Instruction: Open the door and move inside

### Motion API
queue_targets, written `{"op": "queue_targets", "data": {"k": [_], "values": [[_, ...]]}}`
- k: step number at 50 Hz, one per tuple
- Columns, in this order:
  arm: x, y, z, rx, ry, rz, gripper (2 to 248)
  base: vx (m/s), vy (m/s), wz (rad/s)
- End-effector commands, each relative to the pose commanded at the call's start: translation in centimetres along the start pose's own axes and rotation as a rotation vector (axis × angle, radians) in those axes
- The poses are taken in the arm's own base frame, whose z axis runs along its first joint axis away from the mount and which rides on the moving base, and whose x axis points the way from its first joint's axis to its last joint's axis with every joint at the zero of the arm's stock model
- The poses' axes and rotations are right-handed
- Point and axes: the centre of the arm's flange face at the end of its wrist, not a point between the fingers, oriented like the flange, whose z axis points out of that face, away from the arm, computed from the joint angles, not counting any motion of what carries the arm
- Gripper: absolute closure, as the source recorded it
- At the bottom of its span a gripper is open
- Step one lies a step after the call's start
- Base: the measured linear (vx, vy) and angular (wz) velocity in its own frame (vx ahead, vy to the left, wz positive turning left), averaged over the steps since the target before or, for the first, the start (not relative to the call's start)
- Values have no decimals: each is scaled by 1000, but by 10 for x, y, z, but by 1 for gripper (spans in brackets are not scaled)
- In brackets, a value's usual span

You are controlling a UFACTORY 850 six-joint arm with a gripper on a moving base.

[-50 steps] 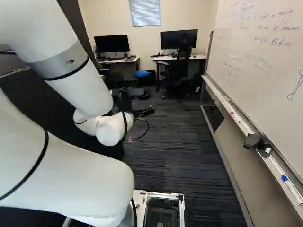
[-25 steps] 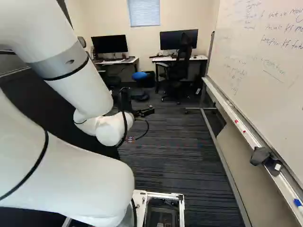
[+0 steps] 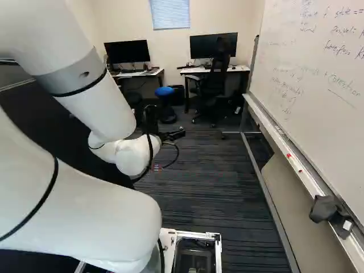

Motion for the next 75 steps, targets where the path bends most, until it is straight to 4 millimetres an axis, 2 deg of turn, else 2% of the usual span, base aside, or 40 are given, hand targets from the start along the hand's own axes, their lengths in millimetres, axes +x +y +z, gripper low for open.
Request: {"op": "queue_targets", "data": {"k": [75], "values": [[0, 0, 0, 0, 0, 0, 3, 199, -21, -13]]}}
